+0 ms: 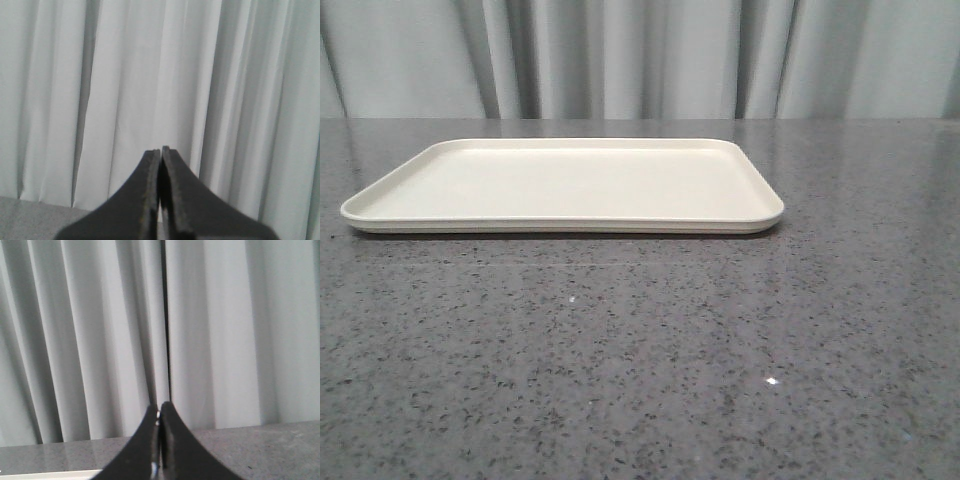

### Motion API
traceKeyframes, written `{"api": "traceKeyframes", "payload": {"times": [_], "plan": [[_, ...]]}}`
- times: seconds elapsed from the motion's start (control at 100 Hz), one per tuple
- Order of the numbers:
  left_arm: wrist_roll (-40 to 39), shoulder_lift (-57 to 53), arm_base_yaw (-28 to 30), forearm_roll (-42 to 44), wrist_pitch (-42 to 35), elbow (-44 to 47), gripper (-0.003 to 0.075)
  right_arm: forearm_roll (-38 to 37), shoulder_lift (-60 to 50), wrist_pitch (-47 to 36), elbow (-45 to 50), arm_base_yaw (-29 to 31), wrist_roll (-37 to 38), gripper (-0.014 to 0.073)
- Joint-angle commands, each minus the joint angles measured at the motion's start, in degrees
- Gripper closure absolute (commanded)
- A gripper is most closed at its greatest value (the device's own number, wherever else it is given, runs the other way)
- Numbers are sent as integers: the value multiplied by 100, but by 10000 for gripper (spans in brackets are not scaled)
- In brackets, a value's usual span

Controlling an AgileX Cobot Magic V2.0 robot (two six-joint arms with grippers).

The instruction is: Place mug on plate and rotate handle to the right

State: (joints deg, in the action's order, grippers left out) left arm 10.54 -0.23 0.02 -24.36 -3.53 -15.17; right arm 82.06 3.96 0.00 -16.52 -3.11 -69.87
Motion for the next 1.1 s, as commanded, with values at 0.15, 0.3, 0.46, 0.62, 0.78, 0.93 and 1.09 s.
{"api": "traceKeyframes", "payload": {"times": [0.15, 0.3, 0.46, 0.62, 0.78, 0.93, 1.09], "plan": [[-53, 319, -36, -38, -63, -801, 740, -56, 871, 495, -774, 0, -78, 655], [-53, 603, -36, -38, 139, -1243, 740, -61, 1277, 726, -1120, 0, -135, 655], [-53, 1019, -36, -38, 509, -1651, 740, -67, 1609, 901, -1490, 0, -328, 655], [-53, 1432, -36, -38, 521, -2071, 740, -67, 1893, 1048, -1786, 0, -508, 655], [-53, 1871, -36, -57, 909, -2590, 740, -67, 2120, 1327, -2022, 0, -571, 650], [-53, 2330, -36, -88, 1150, -3037, 740, -73, 2249, 1459, -2112, 0, -576, 626], [-53, 2734, -36, -180, 1266, -3450, 739, -73, 2261, 1451, -2119, 0, -576, 494]]}}
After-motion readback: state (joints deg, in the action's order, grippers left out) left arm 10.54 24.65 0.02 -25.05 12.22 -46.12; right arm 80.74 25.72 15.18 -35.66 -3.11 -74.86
